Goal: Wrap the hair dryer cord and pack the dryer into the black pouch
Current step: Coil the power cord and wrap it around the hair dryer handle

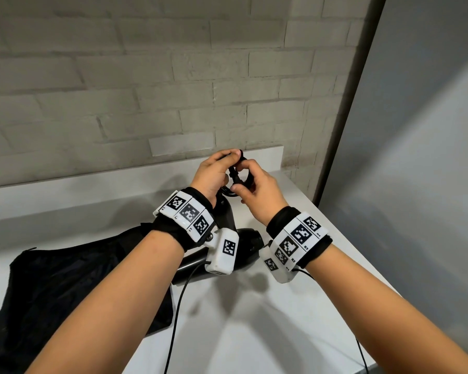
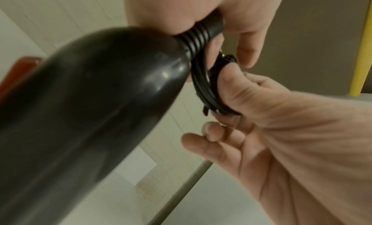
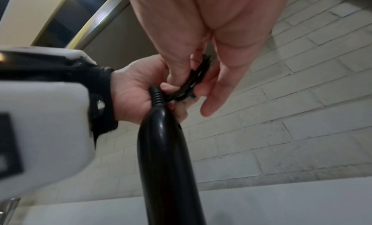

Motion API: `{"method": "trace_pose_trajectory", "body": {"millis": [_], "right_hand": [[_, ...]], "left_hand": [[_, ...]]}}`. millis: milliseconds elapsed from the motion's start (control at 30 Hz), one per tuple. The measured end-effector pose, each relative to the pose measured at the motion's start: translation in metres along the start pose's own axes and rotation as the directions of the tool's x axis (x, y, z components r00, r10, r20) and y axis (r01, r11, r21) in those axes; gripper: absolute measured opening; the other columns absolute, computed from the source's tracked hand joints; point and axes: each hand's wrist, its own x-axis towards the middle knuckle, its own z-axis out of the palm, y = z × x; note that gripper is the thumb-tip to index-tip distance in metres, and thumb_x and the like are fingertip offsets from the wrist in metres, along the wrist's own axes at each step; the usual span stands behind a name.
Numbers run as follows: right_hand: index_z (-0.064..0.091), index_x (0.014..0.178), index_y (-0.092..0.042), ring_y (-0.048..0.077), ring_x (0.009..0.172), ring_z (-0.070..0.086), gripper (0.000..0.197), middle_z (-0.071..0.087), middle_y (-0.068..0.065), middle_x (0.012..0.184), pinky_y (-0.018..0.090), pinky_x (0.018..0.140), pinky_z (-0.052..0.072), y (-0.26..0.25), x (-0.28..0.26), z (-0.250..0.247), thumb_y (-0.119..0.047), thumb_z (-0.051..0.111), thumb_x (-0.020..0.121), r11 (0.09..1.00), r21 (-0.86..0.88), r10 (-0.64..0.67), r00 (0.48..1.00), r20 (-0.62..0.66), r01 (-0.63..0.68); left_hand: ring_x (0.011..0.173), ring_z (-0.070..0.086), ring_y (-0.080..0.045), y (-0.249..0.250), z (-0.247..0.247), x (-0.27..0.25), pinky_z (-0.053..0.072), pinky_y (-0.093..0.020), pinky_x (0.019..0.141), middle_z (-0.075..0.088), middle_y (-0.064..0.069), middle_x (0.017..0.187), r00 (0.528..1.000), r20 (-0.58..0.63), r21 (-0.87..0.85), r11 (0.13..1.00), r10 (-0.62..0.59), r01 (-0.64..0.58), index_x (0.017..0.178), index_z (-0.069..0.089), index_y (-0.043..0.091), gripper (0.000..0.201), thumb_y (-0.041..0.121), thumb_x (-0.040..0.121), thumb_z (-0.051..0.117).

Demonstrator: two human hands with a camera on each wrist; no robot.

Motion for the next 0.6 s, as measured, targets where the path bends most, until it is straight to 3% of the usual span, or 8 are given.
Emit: {"method": "trace_pose_trajectory", "body": {"millis": [100, 167, 233, 333, 433, 533, 600], "right_hand": [[0.051, 0.111, -0.013, 0.018, 0.062, 0.051, 0.033, 0.044, -0.017, 0.068, 0.043, 0.074, 0.053, -0.004, 0.001, -0.005, -0.009, 0.062, 0.081, 1.000, -0.003, 0.010, 1.000, 0.019, -0.010], [0.050, 0.113, -0.013, 0.019, 0.061, 0.051, 0.034, 0.044, -0.016, 0.066, 0.044, 0.074, 0.053, -0.005, 0.000, -0.007, -0.010, 0.062, 0.081, 1.000, 0.002, 0.016, 1.000, 0.023, -0.016], [0.045, 0.116, -0.013, 0.018, 0.062, 0.052, 0.037, 0.046, -0.013, 0.067, 0.046, 0.075, 0.054, -0.004, -0.001, -0.006, -0.009, 0.061, 0.082, 0.999, 0.022, 0.032, 0.999, 0.007, -0.033], [0.031, 0.122, -0.013, 0.022, 0.070, 0.057, 0.049, 0.050, -0.005, 0.074, 0.044, 0.080, 0.054, -0.001, -0.002, -0.002, -0.004, 0.058, 0.082, 0.977, 0.175, 0.133, 0.990, -0.043, -0.123], [0.031, 0.125, -0.006, 0.022, 0.077, 0.057, 0.045, 0.050, 0.011, 0.090, 0.036, 0.075, 0.055, 0.003, -0.001, 0.001, 0.002, 0.053, 0.086, 0.906, 0.364, 0.241, 0.970, -0.026, -0.215], [0.042, 0.110, -0.009, 0.020, 0.074, 0.058, 0.027, 0.052, 0.010, 0.090, 0.033, 0.070, 0.055, 0.004, 0.001, 0.003, 0.002, 0.051, 0.087, 0.883, 0.408, 0.252, 0.968, 0.006, -0.233], [0.043, 0.094, -0.016, 0.014, 0.068, 0.056, 0.019, 0.050, 0.004, 0.080, 0.033, 0.067, 0.055, 0.006, 0.000, 0.001, 0.000, 0.051, 0.087, 0.891, 0.396, 0.237, 0.971, 0.010, -0.222]], "left_hand": [[0.059, 0.053, 0.001, -0.004, 0.001, 0.003, 0.035, -0.012, 0.048, 0.058, 0.006, 0.078, 0.999, 0.027, 0.013, 1.000, 0.028, -0.028, 0.094, 0.060, 0.021, 0.017, 0.006, 0.086, 0.057], [0.059, 0.055, 0.003, -0.008, 0.000, 0.004, 0.040, -0.014, 0.061, 0.060, 0.005, 0.082, 0.998, 0.041, 0.009, 0.999, 0.051, -0.051, 0.094, 0.060, 0.023, 0.019, 0.005, 0.087, 0.057], [0.071, 0.055, -0.005, -0.011, 0.001, 0.005, 0.041, -0.019, 0.069, 0.061, 0.005, 0.085, 0.997, 0.034, 0.012, 0.997, 0.074, -0.074, 0.093, 0.060, 0.023, 0.016, 0.009, 0.088, 0.057], [0.074, 0.052, -0.007, -0.012, 0.003, 0.005, 0.040, -0.021, 0.064, 0.057, 0.005, 0.083, 0.994, -0.012, 0.011, 0.995, 0.104, -0.104, 0.092, 0.056, 0.024, 0.009, 0.015, 0.092, 0.053], [0.076, 0.052, -0.008, -0.011, 0.002, 0.005, 0.041, -0.022, 0.065, 0.057, 0.005, 0.082, 0.993, 0.003, 0.023, 0.993, 0.116, -0.117, 0.093, 0.055, 0.024, 0.008, 0.016, 0.092, 0.053], [0.066, 0.051, -0.004, -0.009, -0.001, 0.003, 0.041, -0.013, 0.058, 0.056, 0.008, 0.080, 0.994, 0.024, 0.047, 0.993, 0.110, -0.111, 0.102, 0.055, 0.020, 0.017, 0.009, 0.088, 0.057], [0.069, 0.054, -0.004, -0.009, 0.000, 0.002, 0.047, -0.015, 0.068, 0.057, 0.007, 0.082, 0.994, 0.040, 0.059, 0.993, 0.104, -0.107, 0.107, 0.053, 0.018, 0.028, 0.003, 0.085, 0.061]]}}
